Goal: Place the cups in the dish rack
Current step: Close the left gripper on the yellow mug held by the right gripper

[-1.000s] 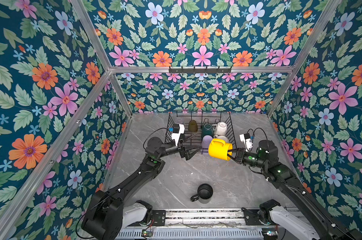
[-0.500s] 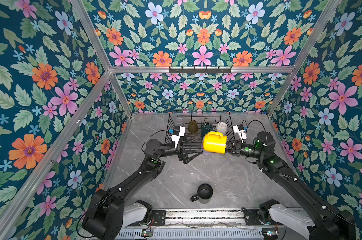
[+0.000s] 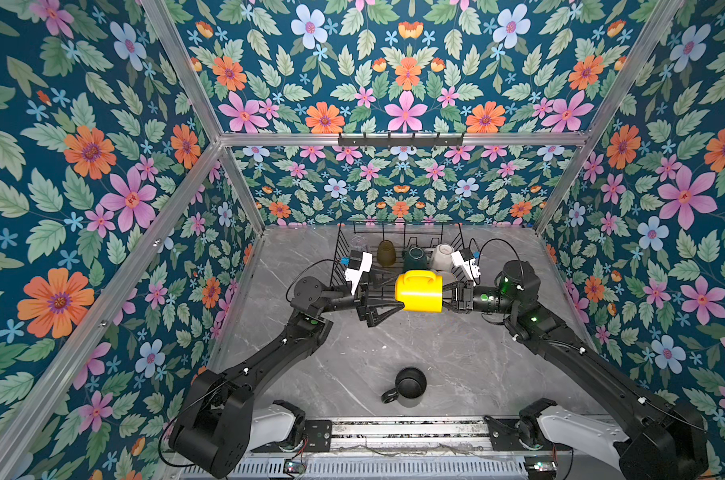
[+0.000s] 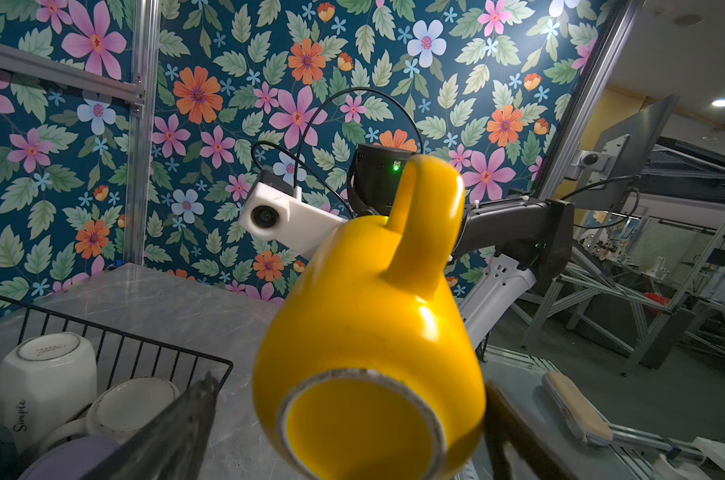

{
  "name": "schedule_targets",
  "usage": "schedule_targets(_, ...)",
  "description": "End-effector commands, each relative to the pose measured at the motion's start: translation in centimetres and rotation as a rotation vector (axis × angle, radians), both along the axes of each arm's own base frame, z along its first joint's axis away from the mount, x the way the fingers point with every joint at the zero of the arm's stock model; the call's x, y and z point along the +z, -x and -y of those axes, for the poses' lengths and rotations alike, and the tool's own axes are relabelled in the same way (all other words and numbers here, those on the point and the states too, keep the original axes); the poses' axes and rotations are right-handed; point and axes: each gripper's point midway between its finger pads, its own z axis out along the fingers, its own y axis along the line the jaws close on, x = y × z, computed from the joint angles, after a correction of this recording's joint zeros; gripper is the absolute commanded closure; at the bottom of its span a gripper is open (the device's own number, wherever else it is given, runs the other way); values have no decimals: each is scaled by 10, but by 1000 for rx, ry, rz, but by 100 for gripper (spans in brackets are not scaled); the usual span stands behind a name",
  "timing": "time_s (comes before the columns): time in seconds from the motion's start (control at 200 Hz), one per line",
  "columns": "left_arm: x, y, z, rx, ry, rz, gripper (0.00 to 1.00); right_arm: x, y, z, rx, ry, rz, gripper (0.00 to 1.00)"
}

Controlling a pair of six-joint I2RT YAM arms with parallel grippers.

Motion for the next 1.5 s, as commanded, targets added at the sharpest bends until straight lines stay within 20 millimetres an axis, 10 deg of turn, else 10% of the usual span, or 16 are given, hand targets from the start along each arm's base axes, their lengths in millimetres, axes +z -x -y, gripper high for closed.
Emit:
schedule_targets(0.0, 7, 6, -1, -25, 15, 31, 0, 21, 5, -9, 51, -48, 98, 100)
schedule_targets(0.91, 7, 12, 0, -75, 12, 24, 9, 21, -1, -59, 201, -83, 87, 100)
schedule_targets(1.09, 9, 15, 0, -103, 20, 24, 25, 19, -2, -60, 205, -81, 77, 100)
schedule_targets(1.495, 18, 20, -1, -133, 40, 31, 95, 16, -6, -60, 171, -56, 62, 90)
